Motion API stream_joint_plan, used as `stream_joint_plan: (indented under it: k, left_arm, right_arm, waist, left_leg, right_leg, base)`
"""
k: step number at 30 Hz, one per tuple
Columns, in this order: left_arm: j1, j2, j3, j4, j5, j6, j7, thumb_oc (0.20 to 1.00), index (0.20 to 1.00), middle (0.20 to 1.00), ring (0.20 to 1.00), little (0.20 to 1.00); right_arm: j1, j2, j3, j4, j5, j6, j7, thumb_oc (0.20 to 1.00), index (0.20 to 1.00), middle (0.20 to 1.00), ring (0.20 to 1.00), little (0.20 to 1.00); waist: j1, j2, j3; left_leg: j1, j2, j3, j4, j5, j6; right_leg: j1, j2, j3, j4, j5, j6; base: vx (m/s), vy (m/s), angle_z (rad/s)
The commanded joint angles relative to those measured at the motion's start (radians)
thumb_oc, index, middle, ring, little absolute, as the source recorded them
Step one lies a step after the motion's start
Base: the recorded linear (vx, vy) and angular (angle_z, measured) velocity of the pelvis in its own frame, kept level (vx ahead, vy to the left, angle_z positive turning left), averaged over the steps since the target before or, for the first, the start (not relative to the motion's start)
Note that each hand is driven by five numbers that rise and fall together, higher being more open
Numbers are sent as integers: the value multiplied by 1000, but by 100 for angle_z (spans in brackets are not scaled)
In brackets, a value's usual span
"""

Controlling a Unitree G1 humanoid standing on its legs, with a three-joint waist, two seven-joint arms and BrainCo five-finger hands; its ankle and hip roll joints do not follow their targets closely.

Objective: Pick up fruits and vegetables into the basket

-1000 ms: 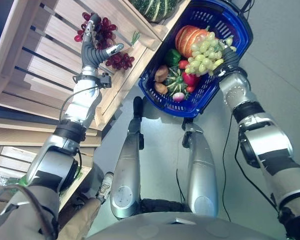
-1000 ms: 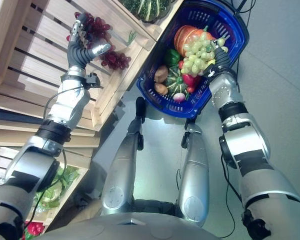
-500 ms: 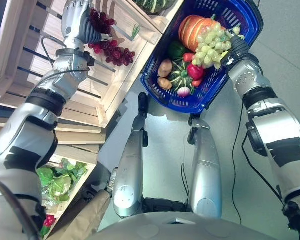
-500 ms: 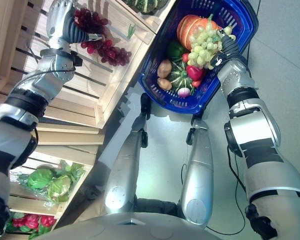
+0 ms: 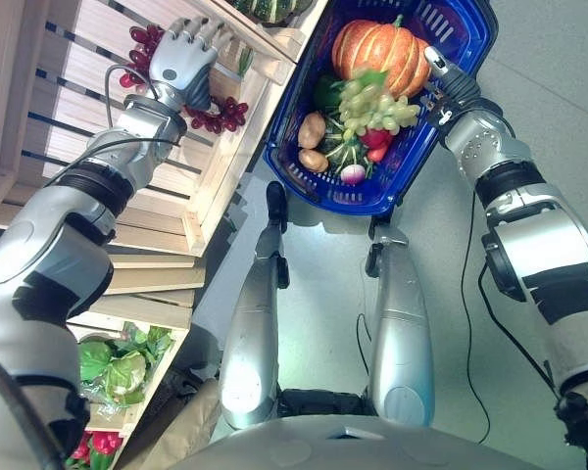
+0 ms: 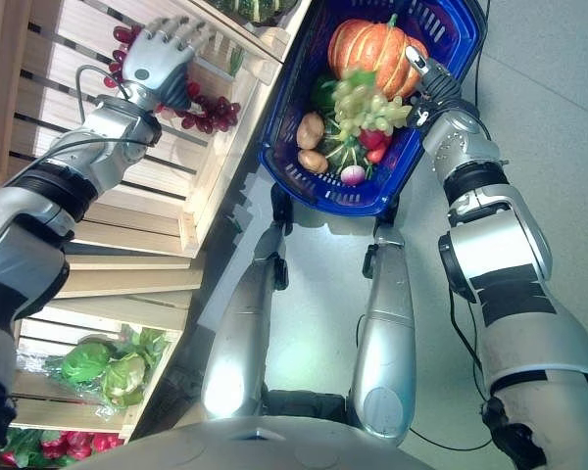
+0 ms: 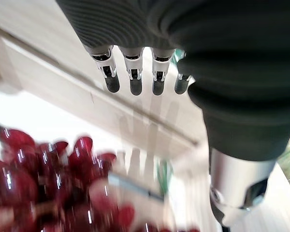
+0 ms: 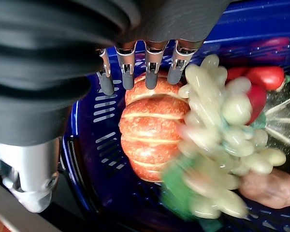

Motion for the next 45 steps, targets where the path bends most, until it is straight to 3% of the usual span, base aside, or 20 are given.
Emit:
stream_joint_plan:
  k: [1, 6, 13, 21, 23, 27, 36, 44, 45]
  left_arm:
    - [-38, -34, 24, 56, 16, 15, -101, 1000, 1000, 1000, 1000, 1000]
    - [-27, -33, -8, 69, -22, 39, -197, 1000, 1000, 1000, 1000, 1000]
    - [8, -22, -3, 103, -17, 84, -230, 1000, 1000, 1000, 1000, 1000]
    - [39, -12, 15, 145, 106, 189, -166, 1000, 1000, 1000, 1000, 1000]
    - [62, -6, 31, 159, 160, 232, -101, 1000, 1000, 1000, 1000, 1000]
    - [80, -5, 54, 189, 222, 264, -28, 1000, 1000, 1000, 1000, 1000]
    - [114, -2, 115, 233, 337, 348, 25, 1000, 1000, 1000, 1000, 1000]
    - [126, 12, 150, 257, 349, 383, 72, 1000, 1000, 1000, 1000, 1000]
    - [124, 15, 154, 258, 349, 390, 50, 928, 928, 928, 928, 928]
  right_arm:
    - [-39, -28, 44, 21, -47, -11, 17, 1000, 1000, 1000, 1000, 1000]
    - [-49, -26, 69, 13, -74, -38, 4, 1000, 1000, 1000, 1000, 1000]
    - [-40, -21, 60, -12, -56, -92, -6, 1000, 1000, 1000, 1000, 1000]
    - [-11, -25, 51, -91, 14, -165, 4, 1000, 1000, 1000, 1000, 1000]
    - [27, -24, 45, -166, 44, -184, 2, 1000, 1000, 1000, 1000, 1000]
    - [78, -29, 41, -248, 80, -205, 10, 1000, 1000, 1000, 1000, 1000]
    - [217, -48, -2, -389, 165, -244, 22, 1000, 1000, 1000, 1000, 1000]
    - [266, -58, -18, -427, 199, -276, 59, 1000, 1000, 1000, 1000, 1000]
    - [268, -60, -21, -432, 200, -277, 63, 1000, 1000, 1000, 1000, 1000]
  waist:
    - [-14, 77, -37]
    - [-16, 81, -37]
    - [-12, 79, -37]
    - [-13, 61, -37]
    - [-17, 49, -37]
    - [-26, 31, -37]
    - [-52, -9, -37]
    - [-60, -27, -37]
    - [-61, -29, -37]
  left_leg:
    - [-35, -75, 50, 109, -100, 50]
    - [-41, -74, 52, 109, -100, 50]
    - [-43, -73, 49, 109, -100, 50]
    - [-54, -73, 40, 111, -100, 52]
    - [-61, -71, 37, 109, -99, 52]
    - [-74, -66, 37, 114, -100, 52]
    - [-86, -57, 38, 104, -100, 54]
    - [-90, -52, 35, 107, -105, 51]
    - [-91, -51, 35, 108, -106, 50]
  right_leg:
    - [84, 63, -89, -123, 29, -12]
    - [81, 62, -86, -130, 34, -10]
    - [88, 62, -89, -137, 33, -9]
    - [82, 68, -91, -137, 32, -9]
    - [76, 74, -90, -136, 32, -9]
    - [62, 79, -88, -131, 30, -10]
    - [45, 92, -83, -131, 34, -8]
    - [44, 92, -82, -138, 38, -4]
    - [45, 91, -81, -140, 39, -3]
  base:
    - [0, 0, 0]
    - [0, 0, 0]
    - [0, 0, 0]
    - [0, 0, 0]
    - [0, 0, 0]
    - [0, 0, 0]
    - [0, 0, 0]
    - [0, 0, 0]
    - [0, 0, 0]
